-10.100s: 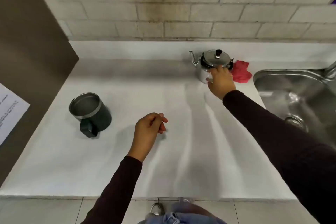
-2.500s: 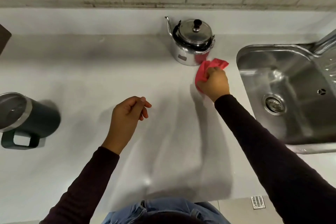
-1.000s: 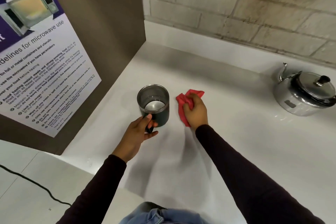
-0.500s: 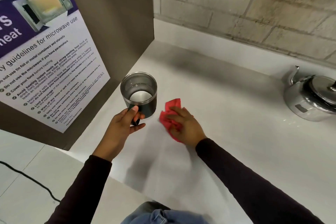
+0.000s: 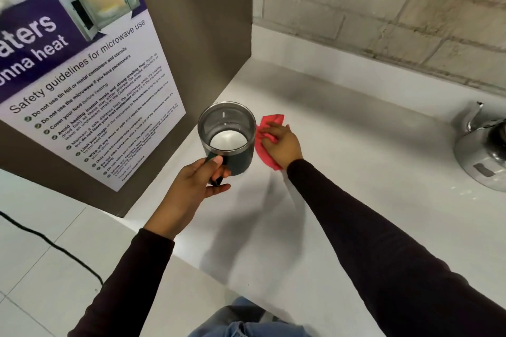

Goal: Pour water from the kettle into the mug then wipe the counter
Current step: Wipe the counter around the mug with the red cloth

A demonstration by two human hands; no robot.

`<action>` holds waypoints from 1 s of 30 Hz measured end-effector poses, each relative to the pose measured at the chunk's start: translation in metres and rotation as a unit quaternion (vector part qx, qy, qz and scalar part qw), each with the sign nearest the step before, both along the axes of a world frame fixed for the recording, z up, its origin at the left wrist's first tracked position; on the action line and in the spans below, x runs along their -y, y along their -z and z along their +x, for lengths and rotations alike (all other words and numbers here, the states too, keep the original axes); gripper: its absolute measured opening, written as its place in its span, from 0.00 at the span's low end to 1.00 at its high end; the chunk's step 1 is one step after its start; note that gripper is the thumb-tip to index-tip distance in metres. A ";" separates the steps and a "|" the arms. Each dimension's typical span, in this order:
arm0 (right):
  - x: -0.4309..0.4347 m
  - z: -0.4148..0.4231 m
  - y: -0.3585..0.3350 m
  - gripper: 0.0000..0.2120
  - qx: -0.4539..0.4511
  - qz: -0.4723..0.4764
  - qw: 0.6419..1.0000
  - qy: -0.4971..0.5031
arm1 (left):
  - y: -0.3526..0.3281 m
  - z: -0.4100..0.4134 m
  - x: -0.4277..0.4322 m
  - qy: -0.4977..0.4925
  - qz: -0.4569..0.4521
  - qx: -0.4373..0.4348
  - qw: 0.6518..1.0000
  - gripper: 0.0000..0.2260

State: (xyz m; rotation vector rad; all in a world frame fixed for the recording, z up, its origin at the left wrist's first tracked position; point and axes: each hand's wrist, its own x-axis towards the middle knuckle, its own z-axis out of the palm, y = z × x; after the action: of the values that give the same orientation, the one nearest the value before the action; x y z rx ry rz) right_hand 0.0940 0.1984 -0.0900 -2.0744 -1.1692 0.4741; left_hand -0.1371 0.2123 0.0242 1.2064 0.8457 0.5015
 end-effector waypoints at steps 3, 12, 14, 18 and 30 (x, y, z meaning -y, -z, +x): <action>0.001 -0.025 -0.005 0.14 -0.006 -0.018 0.996 -0.091 | 0.000 -0.001 -0.003 0.002 0.008 0.003 1.000 0.24; 0.089 -0.078 -0.007 0.12 0.007 0.001 0.964 -0.265 | 0.018 0.007 -0.012 0.023 0.000 -0.001 1.000 0.21; 0.118 -0.074 0.000 0.14 0.019 0.019 0.971 -0.238 | 0.027 0.010 -0.010 0.024 -0.008 -0.011 1.000 0.20; 0.165 -0.063 0.003 0.17 0.015 0.029 0.994 -0.100 | 0.043 0.018 -0.001 0.029 -0.024 -0.036 0.999 0.16; 0.177 -0.065 0.005 0.15 -0.001 0.034 0.991 0.132 | 0.060 0.022 0.019 0.067 -0.055 -0.042 0.995 0.17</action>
State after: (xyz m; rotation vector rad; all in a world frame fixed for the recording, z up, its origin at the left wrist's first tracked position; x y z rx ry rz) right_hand 0.0288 0.0217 -0.0949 -2.1296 -0.8784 0.3047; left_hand -0.1150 0.1935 -0.0363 1.1810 0.8468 0.2933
